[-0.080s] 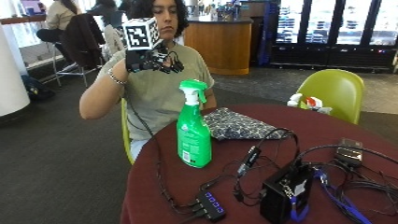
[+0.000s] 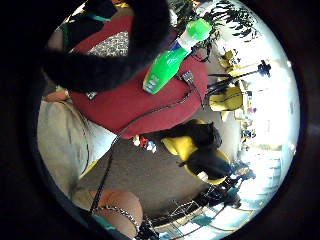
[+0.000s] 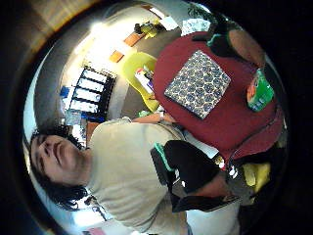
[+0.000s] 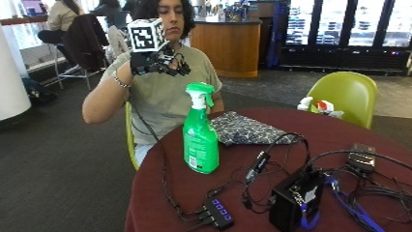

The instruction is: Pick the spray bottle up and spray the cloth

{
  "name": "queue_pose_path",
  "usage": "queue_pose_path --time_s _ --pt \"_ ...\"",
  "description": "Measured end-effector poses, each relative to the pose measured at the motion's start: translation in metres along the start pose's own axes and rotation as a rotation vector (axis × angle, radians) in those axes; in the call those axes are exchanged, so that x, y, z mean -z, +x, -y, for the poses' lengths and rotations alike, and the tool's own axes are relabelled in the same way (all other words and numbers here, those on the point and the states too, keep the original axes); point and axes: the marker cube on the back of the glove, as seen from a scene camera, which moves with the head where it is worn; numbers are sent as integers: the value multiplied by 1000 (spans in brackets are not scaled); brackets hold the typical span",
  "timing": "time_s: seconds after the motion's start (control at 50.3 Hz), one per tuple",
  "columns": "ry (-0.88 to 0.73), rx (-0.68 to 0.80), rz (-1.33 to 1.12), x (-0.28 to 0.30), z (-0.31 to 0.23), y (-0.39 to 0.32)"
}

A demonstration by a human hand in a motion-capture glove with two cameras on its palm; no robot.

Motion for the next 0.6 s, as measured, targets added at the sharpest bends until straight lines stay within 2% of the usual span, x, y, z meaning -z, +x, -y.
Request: queue_pose_path --time_s 0.08,0.199,0.358,0.597 --pt "-35 113 13 -3 -25 -4" --pt "-27 87 30 -7 -26 -2" --pt "120 -160 164 -27 -18 8" --pt "356 -531 521 -68 -15 30"
